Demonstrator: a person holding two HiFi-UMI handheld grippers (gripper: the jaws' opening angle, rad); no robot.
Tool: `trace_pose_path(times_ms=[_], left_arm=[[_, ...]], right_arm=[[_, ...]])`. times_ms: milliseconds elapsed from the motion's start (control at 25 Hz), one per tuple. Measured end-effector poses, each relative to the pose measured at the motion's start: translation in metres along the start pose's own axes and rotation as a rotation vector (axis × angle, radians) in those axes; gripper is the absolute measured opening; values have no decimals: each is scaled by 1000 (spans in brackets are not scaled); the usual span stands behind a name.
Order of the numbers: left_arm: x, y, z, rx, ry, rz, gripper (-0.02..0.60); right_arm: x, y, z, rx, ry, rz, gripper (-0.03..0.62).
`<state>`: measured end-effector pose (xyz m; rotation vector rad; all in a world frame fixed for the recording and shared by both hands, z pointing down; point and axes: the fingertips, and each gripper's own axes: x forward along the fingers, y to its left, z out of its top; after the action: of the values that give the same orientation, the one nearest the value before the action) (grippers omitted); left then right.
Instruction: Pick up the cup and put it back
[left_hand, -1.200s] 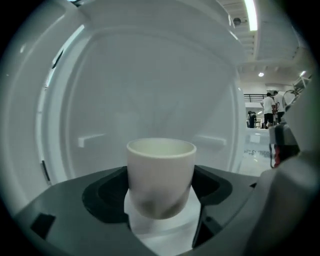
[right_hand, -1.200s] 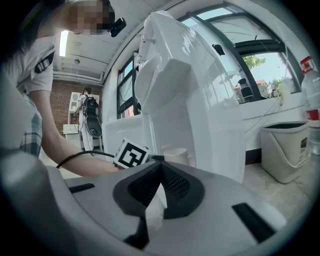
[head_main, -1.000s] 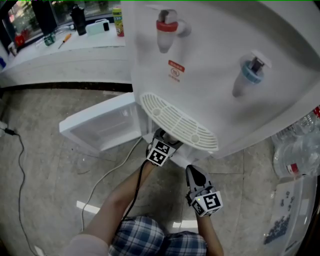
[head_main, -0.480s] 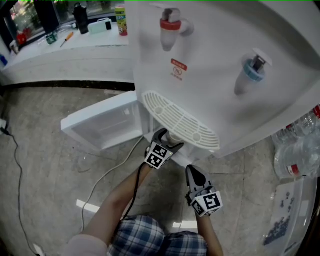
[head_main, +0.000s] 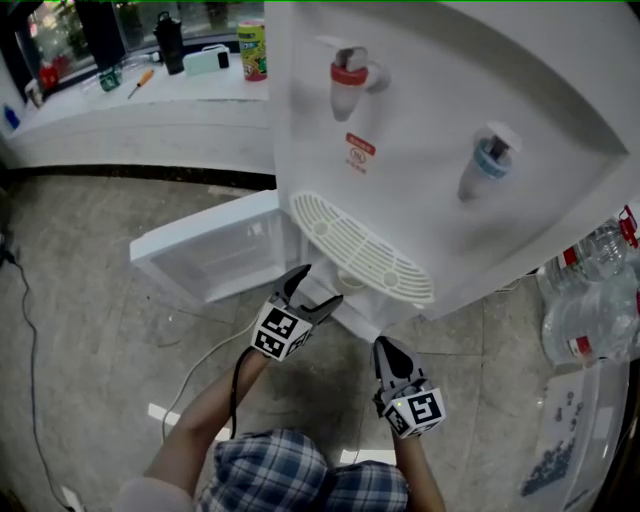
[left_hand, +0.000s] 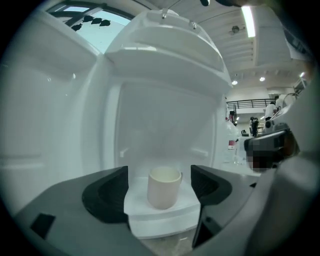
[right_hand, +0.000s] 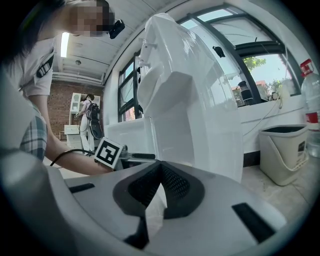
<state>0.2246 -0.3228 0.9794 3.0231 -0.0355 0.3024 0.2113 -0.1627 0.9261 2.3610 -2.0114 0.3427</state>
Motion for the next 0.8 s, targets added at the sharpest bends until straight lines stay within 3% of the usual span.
trace_pose_path(times_ms=[120, 320, 400, 560, 800], left_arm=[[-30, 0, 18, 0, -12, 10, 379], [-83, -2, 62, -6, -22, 86, 115], [-101, -8, 88, -21, -27, 89, 49], [-131, -26, 154, -49, -37, 93, 30], [-178, -56, 264, -33, -7, 97, 25]], right_arm=[[-6, 0, 7, 3, -3, -6, 17], [-25, 15, 29, 30, 31, -21, 17], [-36, 19, 45, 39, 42, -52, 17], [-65, 26, 102, 50, 55, -132, 17], [-110, 42, 221, 51, 24, -217, 17]])
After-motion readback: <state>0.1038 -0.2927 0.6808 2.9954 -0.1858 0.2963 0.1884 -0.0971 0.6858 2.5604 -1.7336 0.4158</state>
